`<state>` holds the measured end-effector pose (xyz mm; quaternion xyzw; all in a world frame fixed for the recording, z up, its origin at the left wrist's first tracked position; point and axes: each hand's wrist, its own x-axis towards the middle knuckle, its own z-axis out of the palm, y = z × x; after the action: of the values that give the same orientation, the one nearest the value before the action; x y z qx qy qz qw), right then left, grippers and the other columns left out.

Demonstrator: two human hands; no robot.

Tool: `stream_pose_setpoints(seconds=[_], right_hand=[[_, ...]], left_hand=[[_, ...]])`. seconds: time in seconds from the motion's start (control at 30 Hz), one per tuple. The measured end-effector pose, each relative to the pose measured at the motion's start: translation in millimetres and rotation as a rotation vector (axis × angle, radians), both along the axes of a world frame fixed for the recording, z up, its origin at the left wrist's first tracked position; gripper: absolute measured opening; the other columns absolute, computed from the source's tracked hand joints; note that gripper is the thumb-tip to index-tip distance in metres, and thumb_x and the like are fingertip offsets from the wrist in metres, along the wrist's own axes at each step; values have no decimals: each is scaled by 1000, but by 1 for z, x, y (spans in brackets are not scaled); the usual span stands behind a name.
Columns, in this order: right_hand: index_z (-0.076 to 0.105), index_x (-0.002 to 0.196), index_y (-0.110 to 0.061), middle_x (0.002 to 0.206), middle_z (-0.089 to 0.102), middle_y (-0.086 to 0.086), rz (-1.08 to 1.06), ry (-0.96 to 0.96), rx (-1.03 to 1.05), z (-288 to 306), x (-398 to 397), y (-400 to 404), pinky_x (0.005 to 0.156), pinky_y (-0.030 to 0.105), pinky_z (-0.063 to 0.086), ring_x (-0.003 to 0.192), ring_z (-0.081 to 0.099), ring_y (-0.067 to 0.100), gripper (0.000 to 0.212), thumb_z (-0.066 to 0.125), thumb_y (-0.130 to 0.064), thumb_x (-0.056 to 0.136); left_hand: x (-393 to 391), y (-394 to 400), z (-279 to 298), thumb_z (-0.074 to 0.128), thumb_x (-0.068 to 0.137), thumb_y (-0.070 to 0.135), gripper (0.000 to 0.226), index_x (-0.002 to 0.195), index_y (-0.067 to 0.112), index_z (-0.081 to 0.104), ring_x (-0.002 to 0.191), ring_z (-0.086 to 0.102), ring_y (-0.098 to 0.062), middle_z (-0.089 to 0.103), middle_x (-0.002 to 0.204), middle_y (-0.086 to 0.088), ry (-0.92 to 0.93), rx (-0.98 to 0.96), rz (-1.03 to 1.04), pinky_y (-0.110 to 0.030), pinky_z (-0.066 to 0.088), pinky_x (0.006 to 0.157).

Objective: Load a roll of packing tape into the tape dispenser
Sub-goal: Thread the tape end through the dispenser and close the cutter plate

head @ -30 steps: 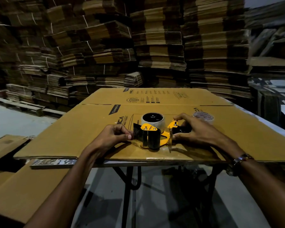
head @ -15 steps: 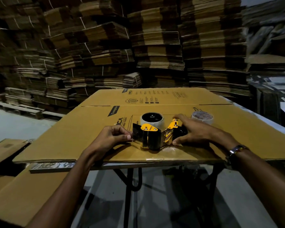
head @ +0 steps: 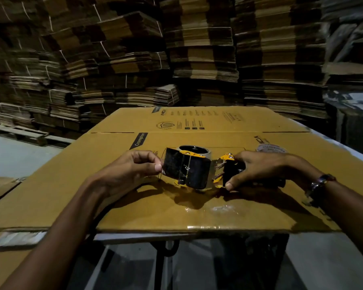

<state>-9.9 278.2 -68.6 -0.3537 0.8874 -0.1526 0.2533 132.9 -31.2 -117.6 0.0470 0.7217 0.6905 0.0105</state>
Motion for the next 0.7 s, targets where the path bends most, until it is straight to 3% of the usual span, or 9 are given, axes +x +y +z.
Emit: stream_pose_setpoints(seconds=[0.13, 0.3, 0.4, 0.5, 0.6, 0.7], right_hand=[[60, 106, -25, 108, 71, 4, -3, -77, -74, -2, -14, -13, 88, 34, 58, 98, 71, 19, 51, 80, -52, 68], [60, 112, -22, 108, 70, -2, -39, -218, -76, 9, -30, -20, 77, 18, 56, 91, 70, 11, 58, 83, -53, 68], [46, 112, -28, 106, 56, -15, -118, -335, -56, 26, -32, -21, 74, 14, 49, 91, 59, 4, 50, 79, -46, 79], [40, 108, -29, 95, 45, -21, -122, -418, -24, 48, -23, -20, 57, 2, 39, 83, 47, -4, 36, 68, -40, 89], [54, 101, -27, 97, 54, -16, -156, -515, -45, 76, -10, -15, 58, 2, 40, 85, 52, -5, 24, 71, -36, 88], [52, 91, -28, 101, 60, -6, -191, -669, -121, 101, 8, -10, 59, -1, 42, 83, 55, -3, 19, 71, -26, 89]], left_hand=[[-26, -21, 11, 88, 66, 27, 30, 82, 10, 68, 83, 59, -14, 63, 88, -3, 18, -12, -105, -25, 51, 77], [-49, -34, 36, 73, 79, 10, 12, 86, 6, 65, 83, 55, -16, 59, 90, -4, -89, 24, -209, -27, 48, 77], [-57, -35, 65, 62, 88, -4, 5, 91, 0, 61, 81, 55, -13, 59, 89, -3, -179, 65, -222, -25, 48, 75], [-58, -28, 95, 59, 89, -3, 4, 91, 0, 59, 77, 57, -9, 61, 85, 0, -270, 108, -198, -22, 49, 72], [-53, -19, 124, 63, 85, 1, 5, 86, 6, 65, 77, 57, -12, 60, 84, -3, -394, 187, -128, -26, 50, 73], [-48, -5, 148, 64, 82, 1, 9, 80, 9, 65, 75, 55, -12, 58, 82, -3, -500, 226, -44, -27, 51, 69]])
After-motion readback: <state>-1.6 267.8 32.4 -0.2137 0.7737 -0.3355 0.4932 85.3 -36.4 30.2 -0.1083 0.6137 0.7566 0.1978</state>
